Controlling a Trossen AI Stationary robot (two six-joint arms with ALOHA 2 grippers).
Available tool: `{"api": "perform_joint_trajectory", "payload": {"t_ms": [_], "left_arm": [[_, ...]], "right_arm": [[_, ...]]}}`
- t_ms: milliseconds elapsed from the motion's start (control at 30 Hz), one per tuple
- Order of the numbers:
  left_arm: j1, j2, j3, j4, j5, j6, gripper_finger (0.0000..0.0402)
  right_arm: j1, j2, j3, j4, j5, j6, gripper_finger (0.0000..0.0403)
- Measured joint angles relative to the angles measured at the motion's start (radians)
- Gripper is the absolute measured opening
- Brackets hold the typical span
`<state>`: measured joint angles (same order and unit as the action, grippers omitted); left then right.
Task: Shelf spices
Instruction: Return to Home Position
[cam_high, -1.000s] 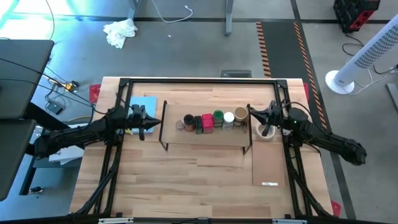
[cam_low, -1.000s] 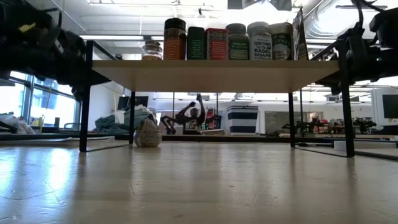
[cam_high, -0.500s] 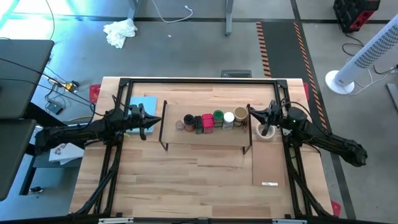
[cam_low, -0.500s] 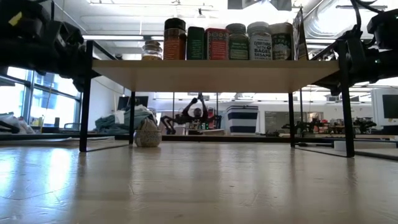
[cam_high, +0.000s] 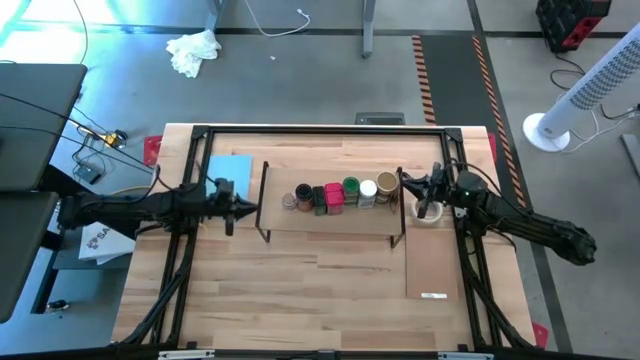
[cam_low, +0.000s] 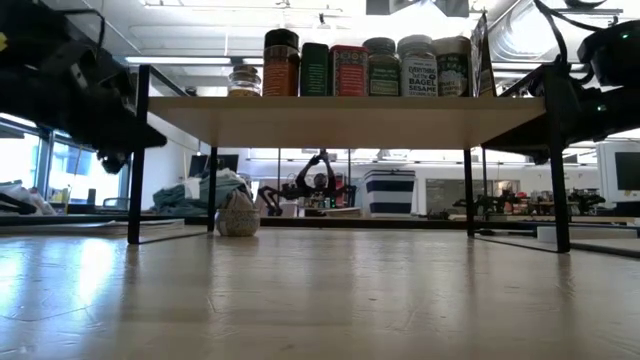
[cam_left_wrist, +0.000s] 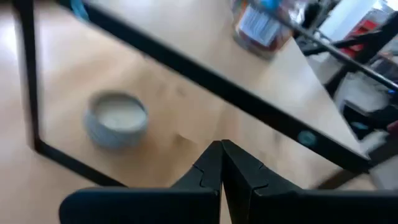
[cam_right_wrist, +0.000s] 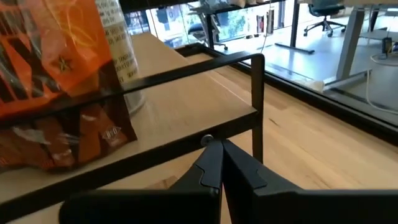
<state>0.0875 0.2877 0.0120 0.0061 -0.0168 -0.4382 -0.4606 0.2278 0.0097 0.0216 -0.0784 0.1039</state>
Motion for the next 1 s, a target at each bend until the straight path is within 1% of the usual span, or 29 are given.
{"api": "perform_joint_trajectory", "payload": {"t_ms": [67, 133, 267, 467, 533, 600, 700, 833, 1000], "left_arm": [[-0.007, 0.009, 0.003, -0.007, 0.016, -0.055, 0.0001], [-0.01, 0.012, 0.003, -0.006, 0.016, -0.074, 0.0002], [-0.01, 0.016, 0.003, -0.008, 0.012, -0.074, 0.0002], [-0.01, 0.016, 0.003, -0.008, 0.012, -0.074, 0.0003], [-0.01, 0.015, 0.003, -0.008, 0.011, -0.074, 0.0003], [-0.01, 0.014, 0.003, -0.008, 0.011, -0.074, 0.0003], [-0.01, -0.021, 0.003, -0.008, 0.01, -0.074, 0.0003], [-0.01, -0.089, 0.003, -0.008, 0.008, -0.075, 0.0003], [-0.009, -0.193, 0.003, -0.008, 0.009, -0.075, 0.0003]], "right_arm": [[0.0, 0.002, 0.0, 0.0, 0.001, -0.008, 0.0], [0.0, 0.001, 0.0, 0.0, 0.003, 0.0, 0.0], [0.0, 0.001, 0.0, 0.0, 0.003, 0.033, 0.0], [0.0, 0.001, 0.0, 0.0, 0.003, 0.028, 0.0], [0.005, -0.021, 0.0, -0.001, 0.004, 0.027, 0.0], [0.016, -0.084, 0.0, -0.001, 0.007, 0.027, 0.0], [0.038, -0.221, 0.0, -0.001, 0.007, 0.027, 0.0], [0.067, -0.224, 0.0, 0.11, 0.007, 0.027, 0.0], [0.128, -0.228, 0.0, 0.11, 0.018, 0.027, 0.0]]}}
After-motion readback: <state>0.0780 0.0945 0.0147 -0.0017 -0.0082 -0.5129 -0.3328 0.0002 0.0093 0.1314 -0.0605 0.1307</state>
